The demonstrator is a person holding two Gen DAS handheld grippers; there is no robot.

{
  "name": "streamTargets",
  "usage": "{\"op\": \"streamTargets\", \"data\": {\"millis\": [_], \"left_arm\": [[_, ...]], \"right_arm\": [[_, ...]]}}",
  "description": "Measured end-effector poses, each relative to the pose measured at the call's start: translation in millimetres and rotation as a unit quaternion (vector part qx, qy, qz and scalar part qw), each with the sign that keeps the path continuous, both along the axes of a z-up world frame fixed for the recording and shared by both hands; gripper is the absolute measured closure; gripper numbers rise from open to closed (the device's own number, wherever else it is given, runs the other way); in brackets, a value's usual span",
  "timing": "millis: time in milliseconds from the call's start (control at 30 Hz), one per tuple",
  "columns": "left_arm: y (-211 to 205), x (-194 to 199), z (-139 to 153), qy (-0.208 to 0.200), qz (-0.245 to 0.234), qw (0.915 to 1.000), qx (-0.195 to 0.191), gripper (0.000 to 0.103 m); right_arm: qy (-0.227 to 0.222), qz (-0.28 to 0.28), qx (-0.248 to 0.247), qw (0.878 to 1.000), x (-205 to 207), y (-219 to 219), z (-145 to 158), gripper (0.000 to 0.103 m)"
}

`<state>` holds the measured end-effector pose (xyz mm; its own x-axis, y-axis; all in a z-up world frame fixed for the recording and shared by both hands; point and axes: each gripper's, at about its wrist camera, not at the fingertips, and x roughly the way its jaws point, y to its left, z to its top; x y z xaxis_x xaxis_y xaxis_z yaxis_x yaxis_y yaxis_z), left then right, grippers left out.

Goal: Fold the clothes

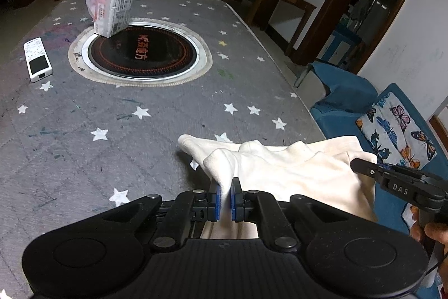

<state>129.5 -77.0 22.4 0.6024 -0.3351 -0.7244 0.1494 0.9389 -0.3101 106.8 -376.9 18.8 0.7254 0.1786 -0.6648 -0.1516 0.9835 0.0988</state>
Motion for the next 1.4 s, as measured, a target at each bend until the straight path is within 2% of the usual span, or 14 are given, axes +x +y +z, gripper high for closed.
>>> {"op": "streamTargets", "data": {"millis": [267, 367, 467, 533, 567, 700, 900, 1167, 1400], "left_arm": [[1.8, 6.9, -16.1, 0.021, 0.002, 0.9997, 0.008, 0.093], [3.0, 9.0, -20.9, 0.028, 0.003, 0.9995, 0.013, 0.088], [5.2, 9.4, -24.0, 0.034, 0.005, 0.9993, 0.015, 0.082], [6.8, 8.8, -23.9, 0.032, 0.005, 0.9993, 0.016, 0.073], [7.2, 8.6, -23.3, 0.03, 0.005, 0.9994, 0.016, 0.072], [6.5, 7.5, -19.7, 0.02, 0.008, 0.9996, 0.02, 0.072], [3.5, 5.7, -17.4, 0.011, 0.001, 0.9996, 0.026, 0.072], [5.5, 10.5, -24.1, 0.014, 0.001, 0.9993, 0.035, 0.065], [9.2, 13.4, -26.3, 0.014, 0.007, 0.9992, 0.037, 0.057]], "right_arm": [[0.031, -0.016, 0.003, 0.999, 10.8, -10.6, -24.8, 0.091], [0.039, -0.023, 0.001, 0.999, 13.1, -13.7, -28.6, 0.083], [0.034, -0.024, -0.006, 0.999, 13.0, -15.4, -24.2, 0.083], [0.033, -0.016, -0.003, 0.999, 12.5, -15.7, -18.2, 0.083], [0.032, -0.01, -0.004, 0.999, 12.1, -14.5, -15.3, 0.083], [0.034, 0.022, 0.001, 0.999, 14.4, -2.2, -8.2, 0.083], [0.052, 0.059, 0.002, 0.997, 28.3, 22.7, -18.3, 0.083], [0.073, 0.059, -0.004, 0.996, 48.0, 35.4, -38.5, 0.083], [0.063, 0.062, -0.012, 0.996, 44.8, 36.8, -26.5, 0.083]]}}
